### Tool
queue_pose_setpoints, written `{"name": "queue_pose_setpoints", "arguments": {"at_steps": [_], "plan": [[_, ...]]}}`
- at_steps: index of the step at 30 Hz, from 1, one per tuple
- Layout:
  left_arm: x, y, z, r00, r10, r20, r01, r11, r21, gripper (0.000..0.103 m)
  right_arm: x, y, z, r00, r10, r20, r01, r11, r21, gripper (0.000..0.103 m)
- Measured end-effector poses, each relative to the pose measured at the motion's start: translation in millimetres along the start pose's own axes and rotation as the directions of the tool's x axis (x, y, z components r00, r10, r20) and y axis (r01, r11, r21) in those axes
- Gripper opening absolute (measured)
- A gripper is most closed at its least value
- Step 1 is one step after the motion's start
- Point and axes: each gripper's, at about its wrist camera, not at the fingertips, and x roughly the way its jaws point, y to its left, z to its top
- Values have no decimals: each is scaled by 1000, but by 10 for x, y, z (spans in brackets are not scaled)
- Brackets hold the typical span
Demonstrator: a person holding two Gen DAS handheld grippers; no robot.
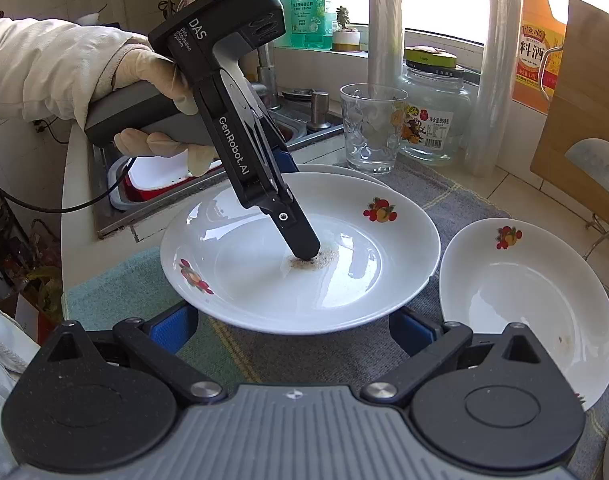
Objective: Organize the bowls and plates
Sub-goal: 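Lower the stained plate onto the plate beside the sink, open left gripper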
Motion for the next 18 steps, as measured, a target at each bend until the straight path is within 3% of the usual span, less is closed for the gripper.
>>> {"name": "queue_pose_setpoints", "arguments": {"at_steps": [18], "plan": [[-7,64,14,999,8,-44,-9,1000,-26,90,-14,0,7,1000,20,22,-20,1000,-2,103]]}}
